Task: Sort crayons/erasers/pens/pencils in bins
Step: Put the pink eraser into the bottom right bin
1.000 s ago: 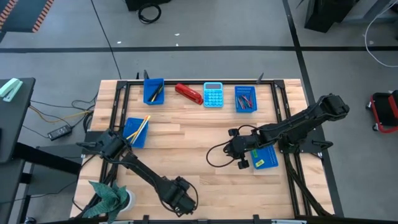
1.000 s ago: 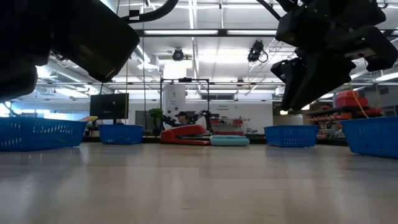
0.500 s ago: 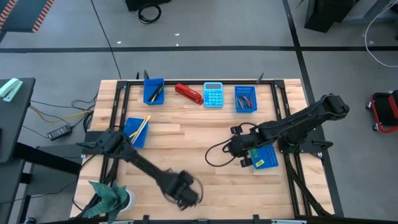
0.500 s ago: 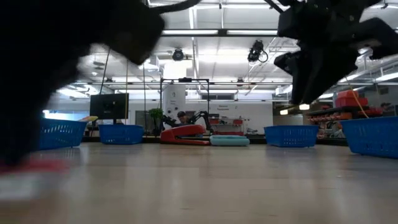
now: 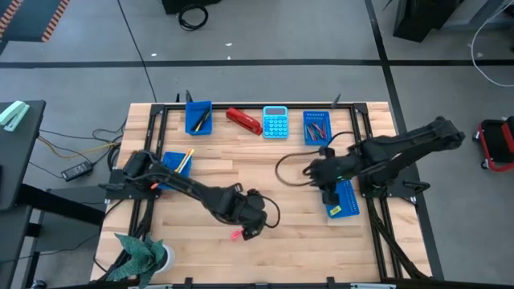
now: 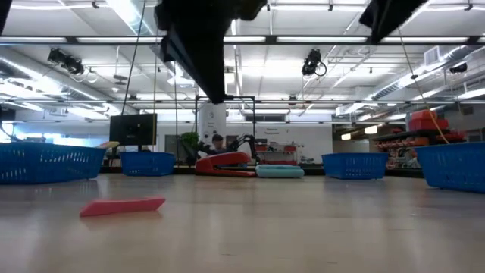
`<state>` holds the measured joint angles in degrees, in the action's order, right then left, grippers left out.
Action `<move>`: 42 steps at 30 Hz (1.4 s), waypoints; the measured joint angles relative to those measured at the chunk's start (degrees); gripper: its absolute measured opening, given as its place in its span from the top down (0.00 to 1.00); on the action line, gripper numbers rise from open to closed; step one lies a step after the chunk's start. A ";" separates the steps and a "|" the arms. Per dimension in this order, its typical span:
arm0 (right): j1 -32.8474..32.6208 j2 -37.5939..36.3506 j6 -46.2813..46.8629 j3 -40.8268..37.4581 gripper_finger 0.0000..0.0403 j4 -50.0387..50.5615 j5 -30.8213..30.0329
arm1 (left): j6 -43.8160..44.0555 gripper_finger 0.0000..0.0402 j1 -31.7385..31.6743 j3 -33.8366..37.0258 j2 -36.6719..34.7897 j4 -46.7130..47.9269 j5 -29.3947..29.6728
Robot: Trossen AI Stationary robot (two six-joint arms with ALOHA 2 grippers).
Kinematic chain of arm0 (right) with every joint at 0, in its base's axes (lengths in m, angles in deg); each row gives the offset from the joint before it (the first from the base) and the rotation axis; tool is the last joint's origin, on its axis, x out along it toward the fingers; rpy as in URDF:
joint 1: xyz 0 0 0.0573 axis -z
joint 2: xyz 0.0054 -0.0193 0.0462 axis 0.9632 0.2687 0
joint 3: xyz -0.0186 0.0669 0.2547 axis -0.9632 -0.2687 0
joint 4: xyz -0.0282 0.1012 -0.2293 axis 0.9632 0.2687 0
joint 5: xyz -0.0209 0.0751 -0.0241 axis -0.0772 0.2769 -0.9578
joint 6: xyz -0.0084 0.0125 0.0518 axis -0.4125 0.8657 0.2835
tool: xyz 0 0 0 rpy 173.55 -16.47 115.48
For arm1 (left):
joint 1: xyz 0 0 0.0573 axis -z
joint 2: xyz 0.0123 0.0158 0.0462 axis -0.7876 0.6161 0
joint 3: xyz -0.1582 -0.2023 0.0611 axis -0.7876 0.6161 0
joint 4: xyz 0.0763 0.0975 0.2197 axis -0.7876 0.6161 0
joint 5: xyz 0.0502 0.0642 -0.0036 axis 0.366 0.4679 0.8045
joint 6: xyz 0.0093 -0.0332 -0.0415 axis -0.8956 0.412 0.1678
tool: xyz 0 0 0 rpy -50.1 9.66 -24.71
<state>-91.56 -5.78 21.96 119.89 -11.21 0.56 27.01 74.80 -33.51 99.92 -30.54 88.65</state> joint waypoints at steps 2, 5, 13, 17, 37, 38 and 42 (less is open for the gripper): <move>-0.80 -2.76 1.81 -1.02 0.71 -3.27 -1.04 | -1.16 0.98 -0.09 -0.05 -0.51 2.80 -0.45; -2.48 -4.38 0.76 -3.74 0.71 -10.23 -0.64 | -1.97 0.95 0.79 0.06 -0.46 10.33 -0.54; -5.69 3.76 -3.19 -7.65 0.71 -19.83 0.89 | 7.32 0.95 7.31 5.47 -0.81 7.47 -7.14; -5.64 7.76 -4.66 -7.65 0.71 -19.87 0.87 | 10.39 0.88 8.63 7.82 -0.81 -3.76 -8.09; -6.99 8.14 -5.69 -7.65 0.71 -9.25 -8.62 | 12.89 0.51 6.06 16.39 -0.44 -16.81 -10.34; -6.98 8.04 -5.96 -7.65 0.71 -9.29 -9.07 | 13.04 0.51 6.08 16.39 -0.16 -16.75 -10.32; -6.99 7.78 -6.26 -7.65 0.71 -8.78 -10.47 | 13.09 0.54 6.21 16.40 1.72 -16.91 -9.76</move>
<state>-98.54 1.99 15.70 112.24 -19.99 -9.90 40.10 81.01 -17.11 101.64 -47.45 78.89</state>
